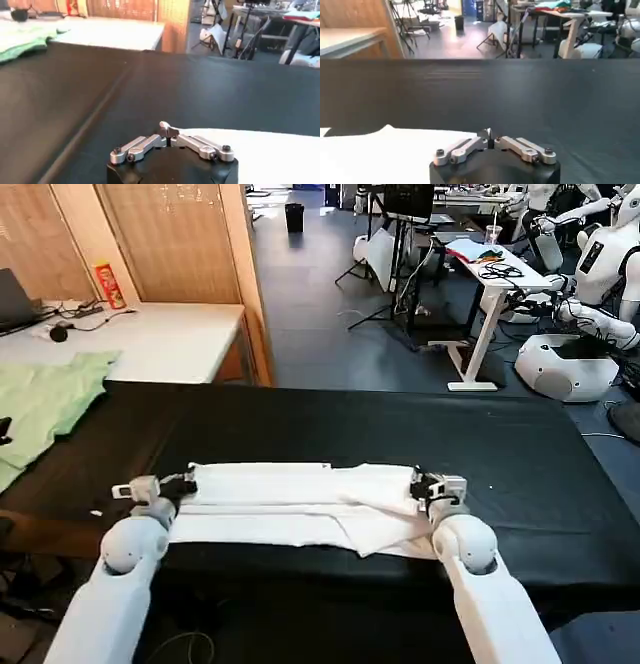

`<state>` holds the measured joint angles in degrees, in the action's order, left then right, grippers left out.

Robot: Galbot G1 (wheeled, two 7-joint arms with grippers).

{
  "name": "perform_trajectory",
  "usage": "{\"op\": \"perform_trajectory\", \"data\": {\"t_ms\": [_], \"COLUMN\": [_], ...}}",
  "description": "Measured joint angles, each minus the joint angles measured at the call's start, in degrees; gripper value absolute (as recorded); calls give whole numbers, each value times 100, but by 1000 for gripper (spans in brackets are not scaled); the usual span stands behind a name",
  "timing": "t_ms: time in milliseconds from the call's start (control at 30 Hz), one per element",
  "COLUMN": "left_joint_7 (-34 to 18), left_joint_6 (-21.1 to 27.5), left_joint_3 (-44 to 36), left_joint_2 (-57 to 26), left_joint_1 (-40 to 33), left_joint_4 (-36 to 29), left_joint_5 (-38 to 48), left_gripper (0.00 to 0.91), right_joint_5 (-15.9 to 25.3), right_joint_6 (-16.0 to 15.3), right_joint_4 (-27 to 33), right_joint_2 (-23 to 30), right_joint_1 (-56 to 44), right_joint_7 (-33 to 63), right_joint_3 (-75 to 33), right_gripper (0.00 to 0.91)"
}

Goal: Fold and organize the clothes.

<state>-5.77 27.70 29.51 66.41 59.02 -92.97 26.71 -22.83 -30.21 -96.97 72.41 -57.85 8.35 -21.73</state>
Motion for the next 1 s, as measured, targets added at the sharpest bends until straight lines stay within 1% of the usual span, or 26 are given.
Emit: {"op": "perform_trajectory", "data": {"t_ms": [133, 233, 400, 533, 667, 800, 1000], "left_joint_7": [113, 131, 118, 63, 5, 35, 40], "left_joint_6": [-113, -170, -184, -94, -79, -174, -238], "left_joint_3": [-19, 2, 68, 188, 370, 539, 634], "left_joint_2": [-4, -48, -168, -273, -256, -133, 107], "left_joint_1": [5, -25, -90, 22, 390, 961, 1524], "left_joint_4": [-51, -62, -93, -251, -644, -1103, -1320], "left_joint_5": [-41, 38, 307, 640, 954, 914, 751], "left_gripper": [878, 878, 878, 878, 878, 878, 878], "right_joint_5": [-20, -128, -279, -396, -485, -495, -495], "right_joint_6": [28, 26, 5, -17, -18, -9, -7], "right_joint_4": [-213, -427, -848, -1215, -1522, -1728, -1888], "right_joint_2": [-162, -284, -468, -595, -680, -700, -701], "right_joint_1": [-124, -237, -511, -761, -1010, -1202, -1324], "right_joint_7": [-103, -108, -107, -102, -114, -132, -132], "right_joint_3": [-82, -162, -322, -512, -710, -836, -876], "right_gripper": [878, 878, 878, 878, 878, 878, 878]}}
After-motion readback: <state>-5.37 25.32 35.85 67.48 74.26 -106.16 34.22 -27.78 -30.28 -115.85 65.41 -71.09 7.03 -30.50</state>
